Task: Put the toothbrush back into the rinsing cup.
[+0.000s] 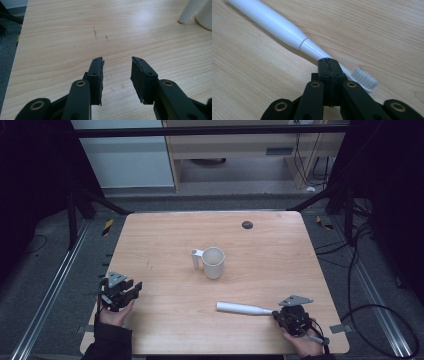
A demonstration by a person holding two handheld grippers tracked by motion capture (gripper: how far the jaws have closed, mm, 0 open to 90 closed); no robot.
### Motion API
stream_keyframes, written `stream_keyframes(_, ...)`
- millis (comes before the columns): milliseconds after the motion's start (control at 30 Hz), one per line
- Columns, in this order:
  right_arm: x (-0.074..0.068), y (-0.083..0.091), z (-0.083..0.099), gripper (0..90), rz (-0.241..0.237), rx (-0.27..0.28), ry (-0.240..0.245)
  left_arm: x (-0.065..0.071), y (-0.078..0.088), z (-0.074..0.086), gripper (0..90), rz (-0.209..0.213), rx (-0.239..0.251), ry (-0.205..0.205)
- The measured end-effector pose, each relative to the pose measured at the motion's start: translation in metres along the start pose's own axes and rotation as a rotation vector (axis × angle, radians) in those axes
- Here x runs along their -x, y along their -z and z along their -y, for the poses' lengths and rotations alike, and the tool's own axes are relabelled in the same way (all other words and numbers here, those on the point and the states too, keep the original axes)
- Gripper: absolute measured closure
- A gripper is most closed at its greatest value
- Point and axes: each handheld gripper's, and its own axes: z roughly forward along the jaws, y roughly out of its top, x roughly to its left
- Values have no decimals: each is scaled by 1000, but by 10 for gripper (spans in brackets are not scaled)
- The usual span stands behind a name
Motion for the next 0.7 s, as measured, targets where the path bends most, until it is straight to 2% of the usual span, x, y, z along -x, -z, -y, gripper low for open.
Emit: stream_keyframes(700, 9, -9, -9, 900, 61, 0, -14, 1, 0, 0, 608, -5, -1, -6)
